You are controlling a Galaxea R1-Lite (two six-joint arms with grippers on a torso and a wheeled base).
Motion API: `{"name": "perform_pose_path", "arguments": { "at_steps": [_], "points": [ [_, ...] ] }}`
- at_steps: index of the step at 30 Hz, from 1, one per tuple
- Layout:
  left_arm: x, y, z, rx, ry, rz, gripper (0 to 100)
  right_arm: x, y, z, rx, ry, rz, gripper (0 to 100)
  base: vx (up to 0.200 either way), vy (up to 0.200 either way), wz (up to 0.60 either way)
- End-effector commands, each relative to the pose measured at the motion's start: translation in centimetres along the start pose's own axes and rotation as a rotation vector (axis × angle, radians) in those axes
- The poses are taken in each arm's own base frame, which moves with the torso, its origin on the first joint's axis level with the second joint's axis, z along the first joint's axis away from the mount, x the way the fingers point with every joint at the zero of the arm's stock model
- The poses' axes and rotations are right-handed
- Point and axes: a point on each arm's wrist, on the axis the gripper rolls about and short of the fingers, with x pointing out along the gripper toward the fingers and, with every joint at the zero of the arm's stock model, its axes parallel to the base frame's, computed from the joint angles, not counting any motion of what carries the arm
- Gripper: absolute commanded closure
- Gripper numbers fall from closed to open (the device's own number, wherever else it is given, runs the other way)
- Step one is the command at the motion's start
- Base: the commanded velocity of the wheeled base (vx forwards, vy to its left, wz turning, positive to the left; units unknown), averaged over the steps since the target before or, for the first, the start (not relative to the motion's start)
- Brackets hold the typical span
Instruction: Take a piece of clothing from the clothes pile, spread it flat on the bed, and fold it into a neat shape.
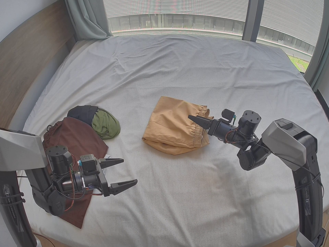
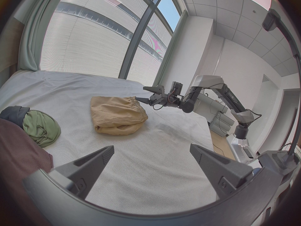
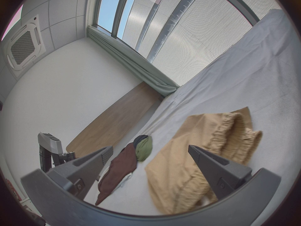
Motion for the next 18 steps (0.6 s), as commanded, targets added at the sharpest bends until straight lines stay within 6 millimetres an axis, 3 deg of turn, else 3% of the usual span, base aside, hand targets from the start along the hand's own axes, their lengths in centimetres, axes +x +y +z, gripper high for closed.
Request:
{"name": "perform_pose_path", "arguments": {
  "at_steps": [1, 11, 18],
  "points": [
    [0.0, 0.1, -0.2, -0.003, 0.003, 0.000, 0, -0.9, -3.7, -2.0, 0.027, 0.011, -0.055, 0, 0.000, 0.000, 0.00],
    [0.1, 0.0, -0.3, -0.007, 0.007, -0.002, 0, -1.2, -6.0, -5.3, 0.062, 0.048, -0.087, 0, 0.000, 0.000, 0.00],
    [0.1, 0.0, -0.3, -0.008, 0.008, -0.002, 0, -1.2, -5.8, -5.1, 0.054, 0.043, -0.083, 0, 0.000, 0.000, 0.00]
  ]
}}
